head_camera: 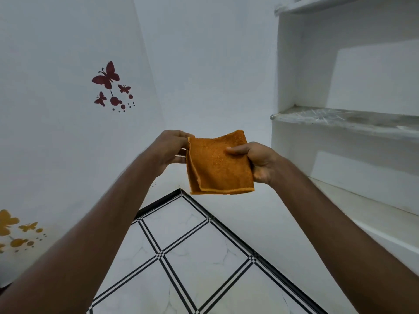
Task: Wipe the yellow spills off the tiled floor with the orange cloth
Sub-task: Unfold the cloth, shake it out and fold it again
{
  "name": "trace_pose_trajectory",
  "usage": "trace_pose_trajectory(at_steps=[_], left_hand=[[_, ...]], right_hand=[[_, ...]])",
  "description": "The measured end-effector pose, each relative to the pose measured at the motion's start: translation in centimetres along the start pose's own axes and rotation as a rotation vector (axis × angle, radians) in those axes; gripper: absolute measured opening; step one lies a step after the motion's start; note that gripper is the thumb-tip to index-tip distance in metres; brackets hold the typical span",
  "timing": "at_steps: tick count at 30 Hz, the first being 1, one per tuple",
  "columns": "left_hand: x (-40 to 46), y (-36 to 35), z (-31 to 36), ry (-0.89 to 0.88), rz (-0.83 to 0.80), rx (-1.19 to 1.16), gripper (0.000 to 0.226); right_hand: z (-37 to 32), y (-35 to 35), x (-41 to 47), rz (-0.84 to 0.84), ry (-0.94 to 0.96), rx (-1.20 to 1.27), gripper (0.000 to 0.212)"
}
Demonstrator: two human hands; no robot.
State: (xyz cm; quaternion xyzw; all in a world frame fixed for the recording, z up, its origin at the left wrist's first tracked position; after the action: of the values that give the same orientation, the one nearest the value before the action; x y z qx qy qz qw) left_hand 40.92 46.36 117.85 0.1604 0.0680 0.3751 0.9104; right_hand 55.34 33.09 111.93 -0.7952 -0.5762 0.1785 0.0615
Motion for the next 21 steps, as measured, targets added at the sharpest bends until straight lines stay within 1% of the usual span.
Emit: trace_pose_trajectory(at_steps=[6,8,10,12,13,15,17,21], left_hand=[[-0.5,-5.0,-6.7,0.107,-0.158,-0.105,0.024],[-0.6,-7.1,-8.3,0.103,-0.178,-0.102,0.029],[-1.4,-9.8,-8.9,0.060,-0.247,-0.075,0.032],[-2.3,-13.2,-9.0,0.014,-0.349,-0.056,0.031],[-2.9,-15.7,-8.7,-0.018,-0.414,-0.058,0.029],[-4.7,-19.3,-8.0,-0.080,-0.492,-0.068,0.027],[-7.2,-23.6,-6.6,-0.111,-0.599,-0.101,0.029],[-14.8,-33.8,-2.8,-0.169,-0.833,-0.115,0.034]], right_hand=[[2.4,2.9,-4.4,0.184,-0.043,-0.094,0.046],[3.3,4.1,-6.6,0.255,-0.032,-0.084,0.045],[4.8,5.4,-9.7,0.344,-0.019,-0.039,0.042],[6.9,7.2,-12.8,0.434,-0.020,0.052,0.042],[8.0,8.4,-15.0,0.487,-0.007,0.091,0.046],[10.6,10.0,-18.7,0.563,-0.006,0.163,0.052],[12.7,11.1,-23.6,0.655,0.011,0.221,0.050],[16.3,13.1,-36.4,0.841,0.118,0.334,0.047]])
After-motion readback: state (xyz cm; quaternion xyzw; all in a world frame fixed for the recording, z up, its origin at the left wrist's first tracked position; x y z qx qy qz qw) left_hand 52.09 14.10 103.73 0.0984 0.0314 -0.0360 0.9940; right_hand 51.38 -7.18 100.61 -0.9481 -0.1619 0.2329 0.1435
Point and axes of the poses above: each hand's wrist, its own x-axis towards the middle knuckle, its own y-axis out of the back of the hand, z = x × y, the point moved 7 cm from there along x, towards the middle knuckle, and after that the axes turned 5 degrees about -z, right-handed, at the moved point
